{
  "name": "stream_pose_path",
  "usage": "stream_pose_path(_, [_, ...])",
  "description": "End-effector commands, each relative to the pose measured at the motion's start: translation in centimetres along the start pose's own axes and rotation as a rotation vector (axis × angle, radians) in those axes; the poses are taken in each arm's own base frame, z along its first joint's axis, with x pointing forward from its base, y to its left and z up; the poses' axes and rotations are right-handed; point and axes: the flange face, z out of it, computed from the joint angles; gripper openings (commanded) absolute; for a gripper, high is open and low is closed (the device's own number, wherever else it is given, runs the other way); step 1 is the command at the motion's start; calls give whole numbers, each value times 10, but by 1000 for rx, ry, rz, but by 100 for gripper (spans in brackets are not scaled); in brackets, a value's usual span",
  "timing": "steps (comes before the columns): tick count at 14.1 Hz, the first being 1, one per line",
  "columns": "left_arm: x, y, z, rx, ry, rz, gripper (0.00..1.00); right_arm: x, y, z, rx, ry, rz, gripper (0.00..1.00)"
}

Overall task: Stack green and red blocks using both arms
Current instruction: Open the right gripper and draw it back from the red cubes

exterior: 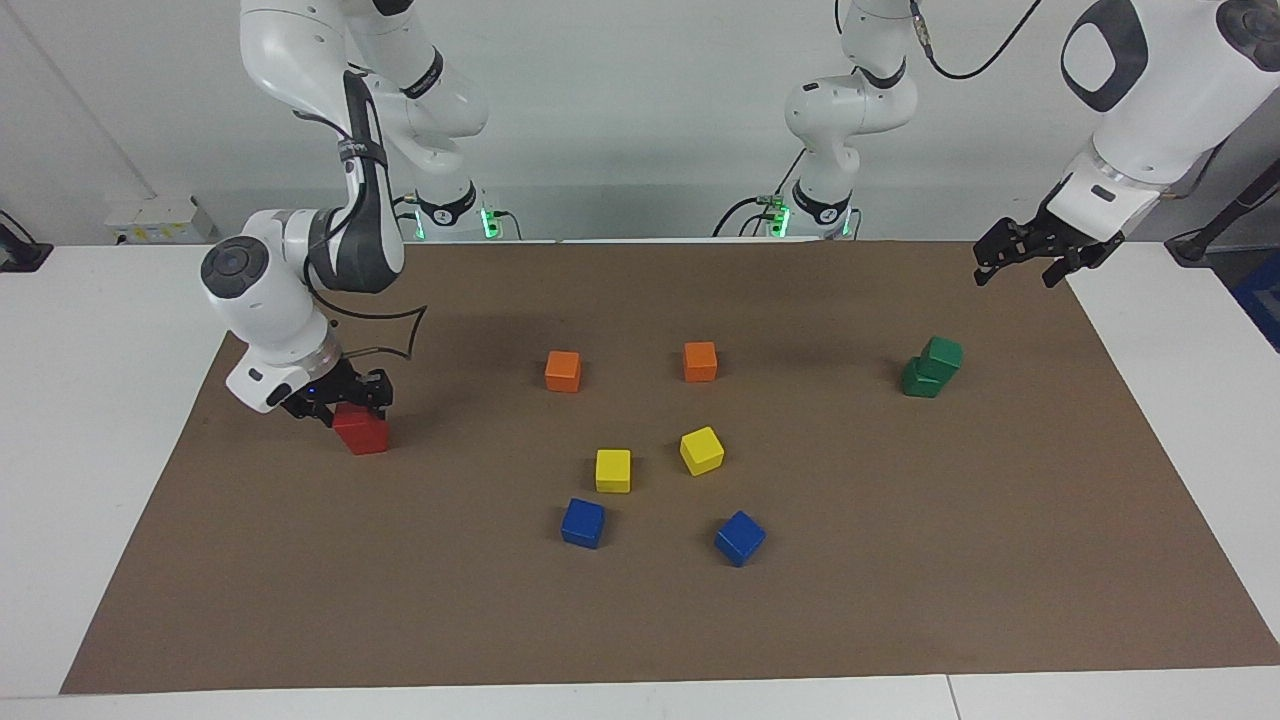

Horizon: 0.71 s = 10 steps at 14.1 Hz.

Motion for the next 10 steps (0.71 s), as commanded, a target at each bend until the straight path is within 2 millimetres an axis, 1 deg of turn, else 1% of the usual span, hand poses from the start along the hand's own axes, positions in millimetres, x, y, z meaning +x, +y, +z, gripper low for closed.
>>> stream_pose_path(1, [0,22,-6,7,-1,-44,100,-5,0,-1,8,11,-7,100])
stream_pose_path(3, [-2,25,-6,6,1,-52,100,-3,2,-6,8,12,-3,100])
stream_pose_path(4, [-3,22,-6,7,1,-48,100,-2,-1,-16,3,27,-5,100])
stream_pose_path(5, [-7,23,-2,8,-7,-51,100,1,-6,-36,-1,43,0,100])
stream_pose_path(6, [-9,25,-1,8,-13,-51,100,5,-19,-56,-3,44,-4,100])
stream_pose_path(7, [-9,26,-1,8,-9,-50,100,8,-26,-77,-7,56,-14,100])
stream_pose_path(8, [-8,26,-1,8,-7,-51,100,5,-28,-98,-12,60,-19,100])
stream_pose_path(9, [-9,19,-2,7,-4,-66,100,0,-32,-122,-14,64,-24,100])
stream_pose_path(10, [-8,12,-5,7,18,-83,100,-8,-38,-141,-17,57,-29,100])
